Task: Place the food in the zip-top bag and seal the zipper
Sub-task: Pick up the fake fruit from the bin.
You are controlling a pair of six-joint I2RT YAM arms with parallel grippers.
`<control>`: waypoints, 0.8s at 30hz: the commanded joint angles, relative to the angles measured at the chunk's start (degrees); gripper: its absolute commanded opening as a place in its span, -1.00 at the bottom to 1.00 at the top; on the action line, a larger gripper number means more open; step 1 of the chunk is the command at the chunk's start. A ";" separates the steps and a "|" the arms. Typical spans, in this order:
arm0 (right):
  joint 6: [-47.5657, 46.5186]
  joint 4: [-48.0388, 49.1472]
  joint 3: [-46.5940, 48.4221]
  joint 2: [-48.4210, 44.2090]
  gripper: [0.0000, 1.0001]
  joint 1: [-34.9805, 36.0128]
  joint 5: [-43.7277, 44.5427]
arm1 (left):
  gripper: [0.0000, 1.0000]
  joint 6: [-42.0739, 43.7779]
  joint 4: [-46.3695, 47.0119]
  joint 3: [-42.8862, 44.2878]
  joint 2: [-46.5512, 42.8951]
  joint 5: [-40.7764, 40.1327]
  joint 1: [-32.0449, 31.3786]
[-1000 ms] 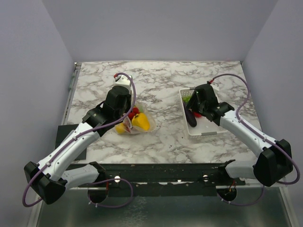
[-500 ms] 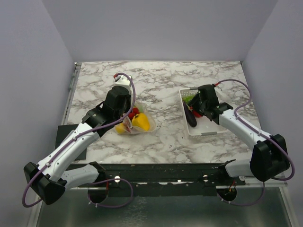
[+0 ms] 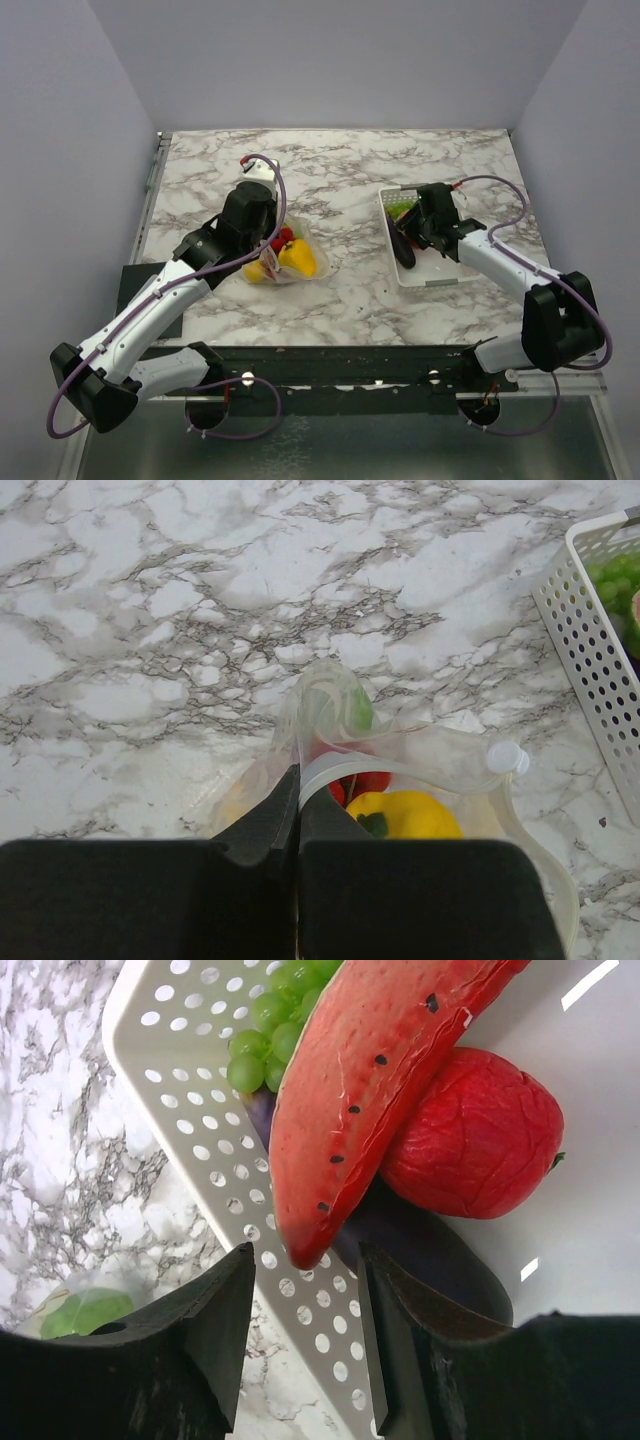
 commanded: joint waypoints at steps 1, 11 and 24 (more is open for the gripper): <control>1.79 3.25 -1.68 1.02 -0.02 -1.12 -0.65 | -1.00 -0.27 2.42 -0.35 -1.22 1.08 0.33; 2.74 6.82 -1.90 3.43 -0.14 -2.40 -2.02 | -1.00 -0.15 2.41 -0.35 -1.16 0.96 0.34; 2.62 9.03 -2.87 2.45 -0.80 -2.54 -0.90 | -1.00 -0.13 2.42 -0.36 -1.14 0.82 0.33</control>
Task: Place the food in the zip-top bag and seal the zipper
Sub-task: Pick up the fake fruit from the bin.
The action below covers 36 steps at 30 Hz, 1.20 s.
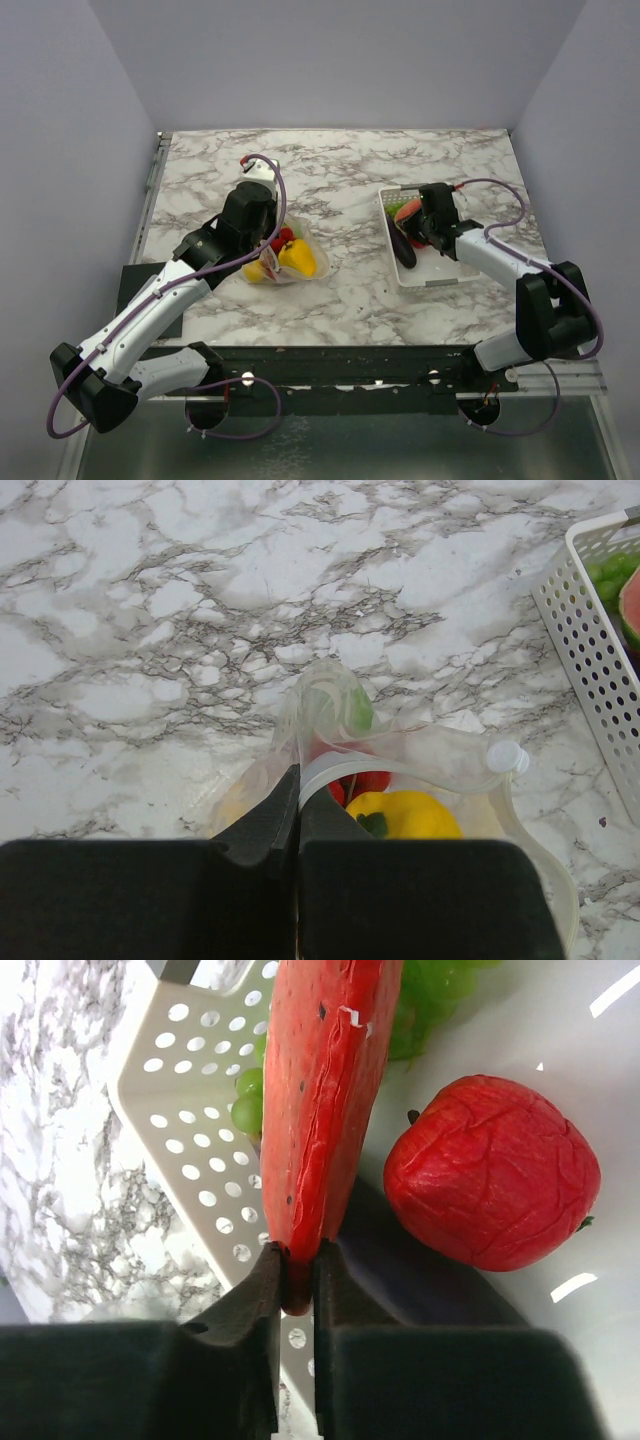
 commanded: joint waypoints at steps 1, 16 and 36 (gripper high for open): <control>-0.38 1.38 -1.30 -1.81 -0.94 -0.29 0.79 | -1.00 -0.11 2.44 -0.36 -1.14 0.77 0.36; -16.56 -3.35 -1.31 -15.65 -0.99 -0.30 -3.75 | -1.00 -0.14 2.40 -0.36 -1.12 0.52 0.31; -42.98 -20.48 10.98 -23.16 -0.99 -0.21 -41.51 | -1.00 0.31 2.51 -0.36 -1.22 1.59 0.31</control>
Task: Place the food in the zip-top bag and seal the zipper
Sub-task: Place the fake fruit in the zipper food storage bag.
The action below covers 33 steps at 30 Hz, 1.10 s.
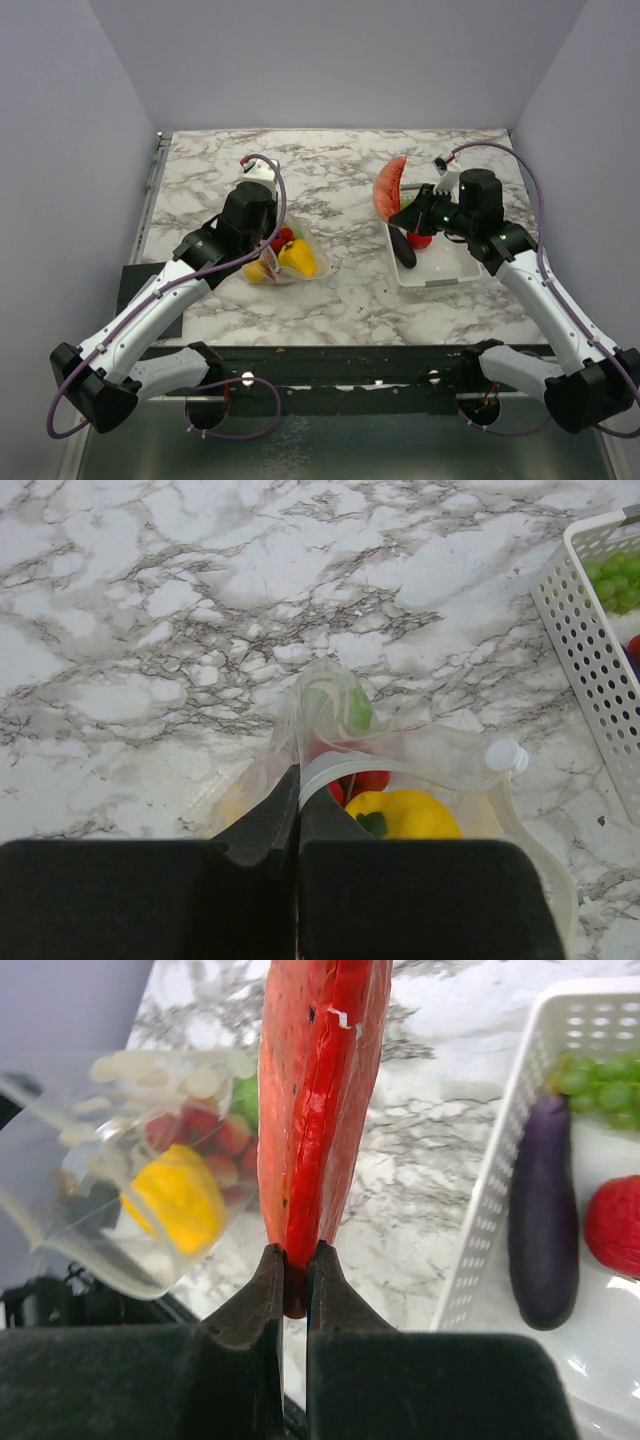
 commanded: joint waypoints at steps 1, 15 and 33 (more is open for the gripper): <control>-7.17 -8.29 3.89 -1.40 -0.99 -0.06 -13.31 | -1.00 0.26 2.55 -0.36 -1.23 1.62 0.31; -9.48 -17.59 10.27 1.07 -0.99 8.25 -35.14 | -1.00 0.51 2.72 -0.38 -0.87 3.28 0.31; -5.21 -19.92 15.04 16.01 -0.99 20.34 -40.00 | -1.00 0.26 2.92 -2.18 -3.60 4.70 -0.42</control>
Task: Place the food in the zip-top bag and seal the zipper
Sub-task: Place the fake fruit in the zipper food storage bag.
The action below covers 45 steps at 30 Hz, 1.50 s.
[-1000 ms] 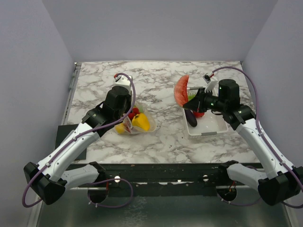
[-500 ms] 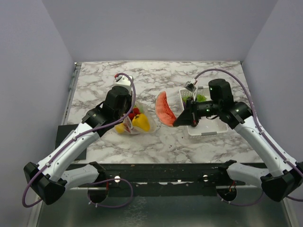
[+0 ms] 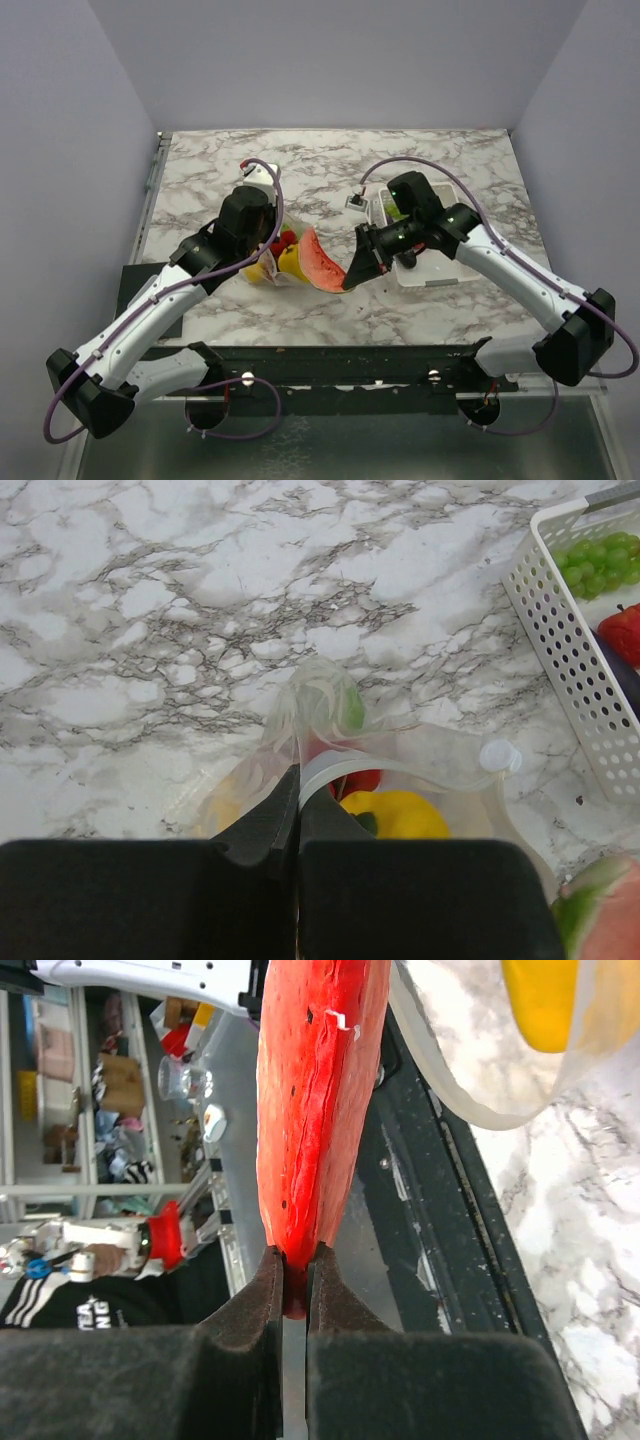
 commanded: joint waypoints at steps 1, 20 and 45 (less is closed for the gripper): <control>1.77 -1.85 3.27 4.39 -0.99 2.43 -4.97 | -1.00 0.11 2.14 -0.63 -2.01 1.42 -0.44; 10.84 -1.90 17.03 24.26 -0.99 3.11 -6.61 | -1.00 1.27 2.79 -1.68 -3.78 3.42 -1.90; 46.09 33.58 7.41 24.50 -0.33 2.91 6.52 | -1.00 2.02 3.44 -2.10 -4.91 6.62 -2.21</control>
